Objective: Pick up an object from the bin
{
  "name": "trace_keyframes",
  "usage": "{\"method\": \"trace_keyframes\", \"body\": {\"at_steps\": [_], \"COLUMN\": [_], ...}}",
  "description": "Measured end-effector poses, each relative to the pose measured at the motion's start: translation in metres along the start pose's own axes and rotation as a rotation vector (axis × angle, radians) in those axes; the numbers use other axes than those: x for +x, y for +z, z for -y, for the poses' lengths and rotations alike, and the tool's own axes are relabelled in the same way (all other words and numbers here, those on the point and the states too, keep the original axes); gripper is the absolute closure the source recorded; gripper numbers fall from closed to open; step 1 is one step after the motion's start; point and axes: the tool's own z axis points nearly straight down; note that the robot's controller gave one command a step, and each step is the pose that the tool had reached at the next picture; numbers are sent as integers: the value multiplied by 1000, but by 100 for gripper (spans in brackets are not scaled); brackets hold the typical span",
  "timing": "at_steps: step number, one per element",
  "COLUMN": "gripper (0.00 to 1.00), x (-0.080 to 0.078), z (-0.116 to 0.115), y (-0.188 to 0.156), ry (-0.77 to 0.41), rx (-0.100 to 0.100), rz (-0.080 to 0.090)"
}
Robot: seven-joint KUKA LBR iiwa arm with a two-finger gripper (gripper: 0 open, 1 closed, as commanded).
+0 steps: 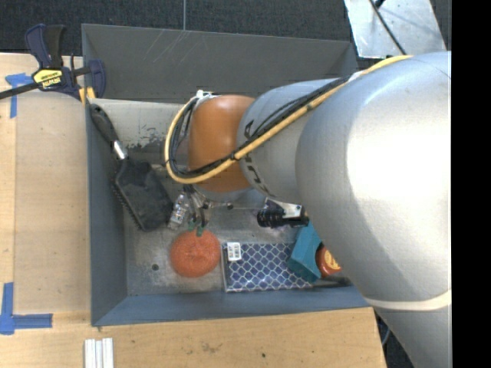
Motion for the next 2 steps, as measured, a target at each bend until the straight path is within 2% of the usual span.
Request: {"method": "trace_keyframes", "body": {"at_steps": [1,2], "gripper": [100,0], "x": [-2,-10], "z": [4,7], "y": [-48,-135], "ry": [8,15], "rx": [14,8], "rz": [-21,-14]}}
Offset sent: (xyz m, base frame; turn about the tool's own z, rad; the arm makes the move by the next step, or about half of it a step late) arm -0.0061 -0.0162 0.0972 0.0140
